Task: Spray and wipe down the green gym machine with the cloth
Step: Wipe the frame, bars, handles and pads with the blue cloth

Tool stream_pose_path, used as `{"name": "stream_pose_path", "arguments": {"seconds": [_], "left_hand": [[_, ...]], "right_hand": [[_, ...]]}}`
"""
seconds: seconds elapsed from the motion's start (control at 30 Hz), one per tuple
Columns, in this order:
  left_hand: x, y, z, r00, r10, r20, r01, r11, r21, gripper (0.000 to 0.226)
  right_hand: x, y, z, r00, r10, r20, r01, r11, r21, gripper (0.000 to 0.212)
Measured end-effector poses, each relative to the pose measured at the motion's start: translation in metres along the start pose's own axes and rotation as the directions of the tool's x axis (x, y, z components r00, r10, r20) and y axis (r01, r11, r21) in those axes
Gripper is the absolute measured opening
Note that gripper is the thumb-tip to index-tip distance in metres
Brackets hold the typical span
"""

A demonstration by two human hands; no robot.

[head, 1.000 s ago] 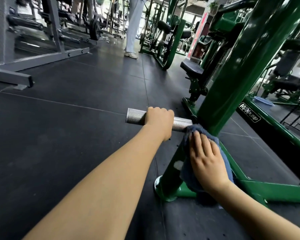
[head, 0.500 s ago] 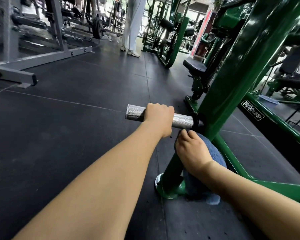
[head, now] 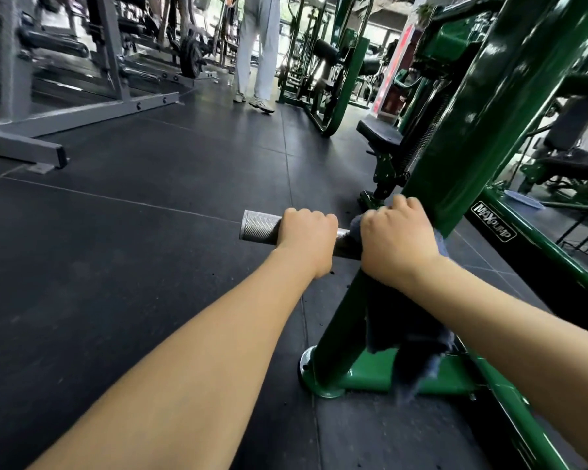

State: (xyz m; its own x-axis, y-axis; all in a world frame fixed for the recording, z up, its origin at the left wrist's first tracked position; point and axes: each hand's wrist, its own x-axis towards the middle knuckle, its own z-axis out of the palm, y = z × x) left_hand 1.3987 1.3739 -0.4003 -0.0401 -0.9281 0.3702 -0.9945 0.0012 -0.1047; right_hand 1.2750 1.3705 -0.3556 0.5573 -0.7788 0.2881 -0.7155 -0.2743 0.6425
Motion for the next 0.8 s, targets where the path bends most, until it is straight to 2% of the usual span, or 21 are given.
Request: {"name": "stream_pose_path", "arguments": {"seconds": [0.1, 0.17, 0.2, 0.27, 0.37, 0.43, 0.53, 0.6, 0.67, 0.7, 0.8], "left_hand": [[0.001, -0.001, -0.003, 1.000, 0.013, 0.017, -0.013, 1.000, -0.002, 0.042], [-0.001, -0.001, -0.004, 1.000, 0.019, 0.022, -0.018, 1.000, -0.013, 0.043], [-0.001, -0.002, -0.003, 1.000, 0.022, 0.022, -0.022, 1.000, -0.015, 0.043], [0.001, -0.003, -0.001, 0.999, 0.030, 0.026, -0.030, 0.999, -0.020, 0.044], [0.004, -0.006, 0.000, 0.998, 0.058, 0.027, -0.058, 0.998, -0.026, 0.043], [0.008, -0.011, 0.000, 0.994, 0.095, 0.059, -0.092, 0.994, -0.051, 0.037], [0.017, -0.029, -0.006, 0.977, 0.140, 0.160, -0.116, 0.982, -0.150, 0.024], [0.027, -0.043, -0.009, 0.935, 0.209, 0.285, -0.146, 0.963, -0.228, 0.035], [0.032, -0.051, -0.009, 0.876, 0.282, 0.393, -0.191, 0.948, -0.254, 0.043], [0.038, -0.052, -0.010, 0.853, 0.317, 0.415, -0.228, 0.941, -0.250, 0.042], [0.029, -0.055, -0.004, 0.884, 0.310, 0.349, -0.243, 0.944, -0.221, 0.031]], "right_hand": [[0.041, 0.004, -0.008, 0.981, -0.055, 0.187, 0.024, 0.986, 0.164, 0.015], [0.064, 0.010, -0.011, 0.935, -0.083, 0.346, -0.004, 0.970, 0.243, 0.020], [0.070, 0.010, -0.011, 0.920, -0.100, 0.379, -0.013, 0.959, 0.283, 0.025], [0.066, 0.011, -0.009, 0.938, -0.105, 0.330, -0.017, 0.938, 0.347, 0.030], [0.031, 0.005, 0.000, 0.997, -0.004, 0.072, -0.023, 0.928, 0.371, 0.031], [0.008, -0.007, 0.010, 0.996, 0.077, -0.038, -0.062, 0.947, 0.315, 0.032], [-0.006, -0.019, 0.021, 0.969, 0.207, -0.136, -0.132, 0.896, 0.424, 0.038], [-0.003, -0.021, 0.021, 0.966, 0.224, -0.127, -0.139, 0.869, 0.476, 0.040], [0.007, -0.020, 0.015, 0.977, 0.208, -0.039, -0.168, 0.874, 0.456, 0.033], [0.017, -0.015, 0.013, 0.978, 0.206, 0.040, -0.204, 0.883, 0.423, 0.028], [0.049, -0.014, 0.011, 0.962, 0.178, 0.205, -0.256, 0.847, 0.465, 0.025]]}}
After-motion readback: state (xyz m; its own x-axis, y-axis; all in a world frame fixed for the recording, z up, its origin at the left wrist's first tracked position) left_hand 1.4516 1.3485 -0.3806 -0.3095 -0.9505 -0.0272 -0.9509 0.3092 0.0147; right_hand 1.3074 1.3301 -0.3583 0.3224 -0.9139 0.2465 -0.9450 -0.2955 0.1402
